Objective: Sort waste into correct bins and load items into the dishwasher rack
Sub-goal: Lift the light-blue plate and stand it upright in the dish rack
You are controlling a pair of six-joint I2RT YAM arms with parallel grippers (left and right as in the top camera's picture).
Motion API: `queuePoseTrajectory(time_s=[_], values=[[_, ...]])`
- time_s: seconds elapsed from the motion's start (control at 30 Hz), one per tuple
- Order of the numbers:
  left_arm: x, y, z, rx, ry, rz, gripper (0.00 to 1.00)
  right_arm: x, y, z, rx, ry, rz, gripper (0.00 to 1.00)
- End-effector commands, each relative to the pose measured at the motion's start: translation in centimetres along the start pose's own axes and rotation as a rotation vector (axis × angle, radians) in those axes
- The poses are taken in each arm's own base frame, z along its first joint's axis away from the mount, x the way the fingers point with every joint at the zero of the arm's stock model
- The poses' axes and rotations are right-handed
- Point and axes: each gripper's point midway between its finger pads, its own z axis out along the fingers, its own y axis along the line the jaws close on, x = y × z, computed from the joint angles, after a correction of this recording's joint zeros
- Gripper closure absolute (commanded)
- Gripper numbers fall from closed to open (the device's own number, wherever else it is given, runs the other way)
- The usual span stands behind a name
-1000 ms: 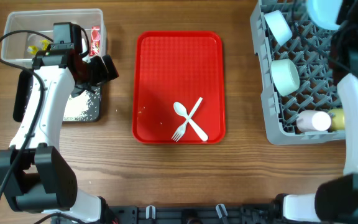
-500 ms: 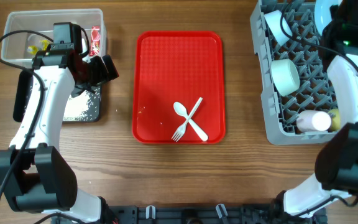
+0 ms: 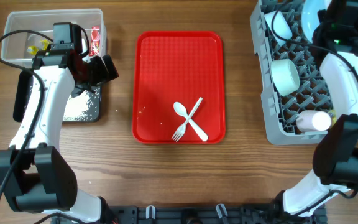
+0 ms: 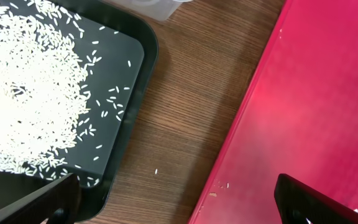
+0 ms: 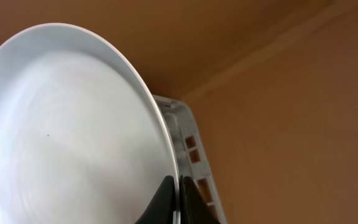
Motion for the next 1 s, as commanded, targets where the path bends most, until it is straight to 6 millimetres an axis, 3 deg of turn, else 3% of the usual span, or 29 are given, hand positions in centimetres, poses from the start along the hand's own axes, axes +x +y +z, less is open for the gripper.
queuePoseTrajectory(time_s=[0.0,0.13,0.23,0.5,0.6,0.7,0.83,0.97], values=[[-0.3,0.2,0.0,-0.009,-0.007,0.0,0.0,0.1,2.9,0.4,-0.055,0.001,-0.006,0.96],[-0.3,0.2,0.0,-0.009,-0.007,0.0,0.0,1.3,4.1,1.2,-0.054,0.045,-0.029,0.96],[-0.3,0.2,0.0,-0.009,-0.007,0.0,0.0,2.0,3.7,1.6,-0.012,0.077,-0.027,0.96],[-0.3,0.2,0.1,-0.009,-0.007,0.0,0.0,0.7,-1.0,1.4,0.209,0.052,0.068,0.96],[-0.3,0.2,0.0,-0.009,-0.007,0.0,0.0,0.1,-2.0,1.2,0.247,0.037,0.061,0.96],[-0.3,0.2,0.1,-0.009,-0.007,0.0,0.0,0.2,-1.5,1.3,0.228,0.038,0.055,0.96],[-0.3,0.2,0.0,-0.009,-0.007,0.0,0.0,1.2,1.2,1.7,0.102,0.058,0.03,0.96],[-0.3,0.2,0.0,-0.009,-0.007,0.0,0.0,1.7,2.0,1.7,0.07,0.076,0.055,0.96]])
